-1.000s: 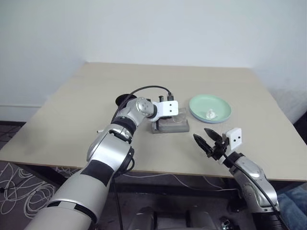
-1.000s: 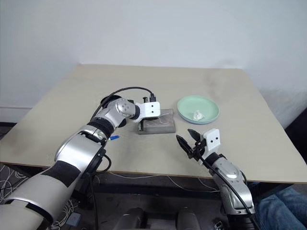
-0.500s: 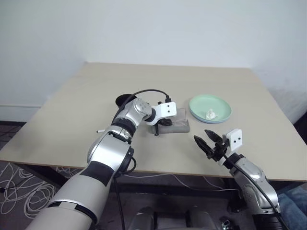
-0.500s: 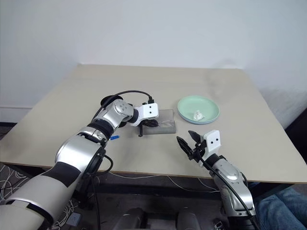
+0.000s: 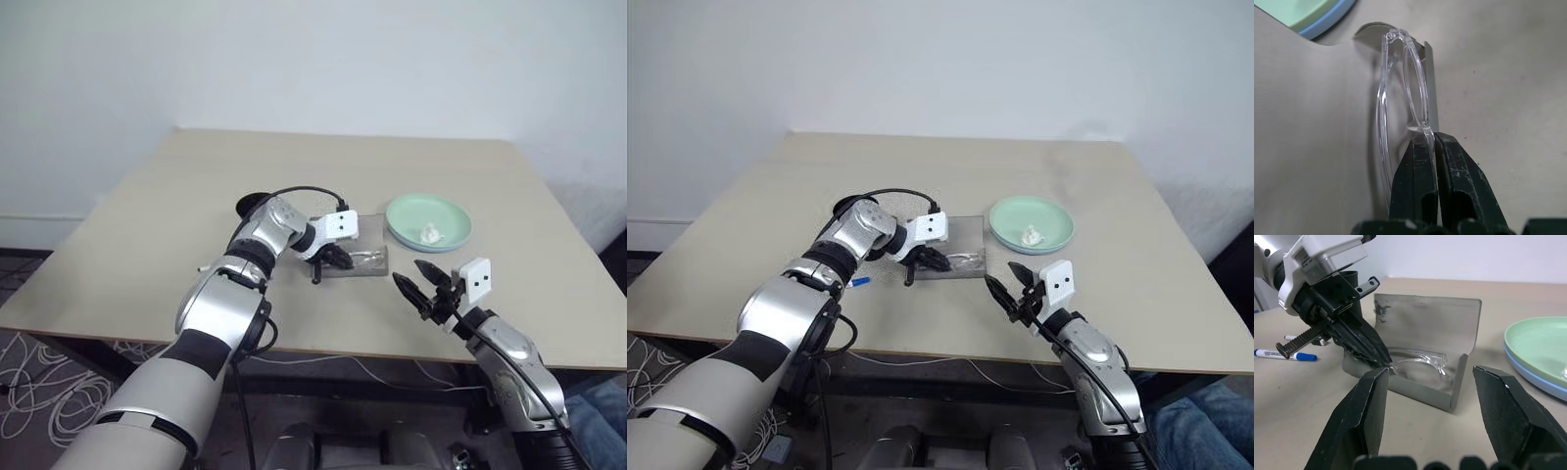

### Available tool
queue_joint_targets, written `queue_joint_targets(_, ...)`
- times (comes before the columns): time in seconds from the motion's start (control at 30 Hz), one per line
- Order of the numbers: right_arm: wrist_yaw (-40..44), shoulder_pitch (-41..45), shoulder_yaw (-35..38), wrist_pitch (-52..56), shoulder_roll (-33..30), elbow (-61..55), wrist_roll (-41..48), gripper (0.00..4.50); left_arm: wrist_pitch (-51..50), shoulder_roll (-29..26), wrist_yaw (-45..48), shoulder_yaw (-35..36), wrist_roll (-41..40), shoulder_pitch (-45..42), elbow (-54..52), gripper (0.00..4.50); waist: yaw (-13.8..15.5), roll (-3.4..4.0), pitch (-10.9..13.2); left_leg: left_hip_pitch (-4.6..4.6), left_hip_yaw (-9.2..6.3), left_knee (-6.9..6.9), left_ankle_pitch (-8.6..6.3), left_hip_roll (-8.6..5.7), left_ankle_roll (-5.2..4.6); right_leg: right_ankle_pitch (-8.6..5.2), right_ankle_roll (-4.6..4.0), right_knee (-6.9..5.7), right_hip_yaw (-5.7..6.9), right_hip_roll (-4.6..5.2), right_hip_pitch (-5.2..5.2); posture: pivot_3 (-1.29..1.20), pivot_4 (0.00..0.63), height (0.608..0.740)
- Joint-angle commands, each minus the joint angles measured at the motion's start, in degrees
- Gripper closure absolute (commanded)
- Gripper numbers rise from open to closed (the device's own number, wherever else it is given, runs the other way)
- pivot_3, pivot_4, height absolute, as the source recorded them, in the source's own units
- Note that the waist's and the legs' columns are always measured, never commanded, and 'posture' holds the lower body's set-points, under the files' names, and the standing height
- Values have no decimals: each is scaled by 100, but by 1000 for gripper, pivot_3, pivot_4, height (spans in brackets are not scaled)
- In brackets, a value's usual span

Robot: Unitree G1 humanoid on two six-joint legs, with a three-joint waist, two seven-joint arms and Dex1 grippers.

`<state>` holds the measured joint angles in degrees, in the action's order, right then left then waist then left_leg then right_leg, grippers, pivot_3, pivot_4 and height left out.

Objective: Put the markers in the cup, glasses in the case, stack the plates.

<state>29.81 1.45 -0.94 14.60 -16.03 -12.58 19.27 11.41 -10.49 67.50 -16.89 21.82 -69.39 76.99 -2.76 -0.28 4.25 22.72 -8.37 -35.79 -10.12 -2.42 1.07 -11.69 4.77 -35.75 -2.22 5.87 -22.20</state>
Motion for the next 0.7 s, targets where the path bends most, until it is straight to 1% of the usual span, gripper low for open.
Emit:
queue_joint_targets(0.03,-10,126,23,-73,22,-107,7,1513,190,-67,-749,-242,325,74,8,4493,0,0,0,-1,0,0,0,1,0,0,0,-2,1,0,0,0,0,740)
queue_joint_targets(0.13,-10,141,14,-81,29,-98,0,1513,261,-44,-1306,-269,382,33,35,4493,0,0,0,-1,-1,0,0,1,1,-3,-4,-3,2,0,0,0,0,740)
queue_joint_targets(0.2,-5,147,8,-82,31,-95,-2,1513,266,-26,-1460,-209,327,-23,50,4493,1,0,0,0,0,0,0,1,1,-2,-4,-2,1,0,0,0,0,740)
queue_joint_targets(0.3,-1,157,-7,-77,36,-84,-7,1513,243,-21,-1188,-62,160,-73,67,3914,7,-1,0,10,0,-1,0,0,1,-1,-1,1,2,0,-9,0,0,740)
queue_joint_targets(0.33,-1,168,-8,-75,38,-72,-9,1513,224,-18,-1113,-21,113,-81,71,3632,8,-1,0,14,1,0,0,-1,1,2,3,2,2,0,-13,0,0,740)
queue_joint_targets(0.57,18,248,-11,-82,46,11,-20,1513,148,20,-1448,231,-5,-147,52,1306,17,-1,0,14,2,0,0,-1,0,3,7,4,2,0,-11,0,0,740)
queue_joint_targets(0.7,31,301,-20,-92,50,64,-23,1513,110,16,-1823,350,-52,-209,48,1306,15,-1,0,14,1,-1,0,-1,0,3,6,3,2,0,-12,0,0,740)
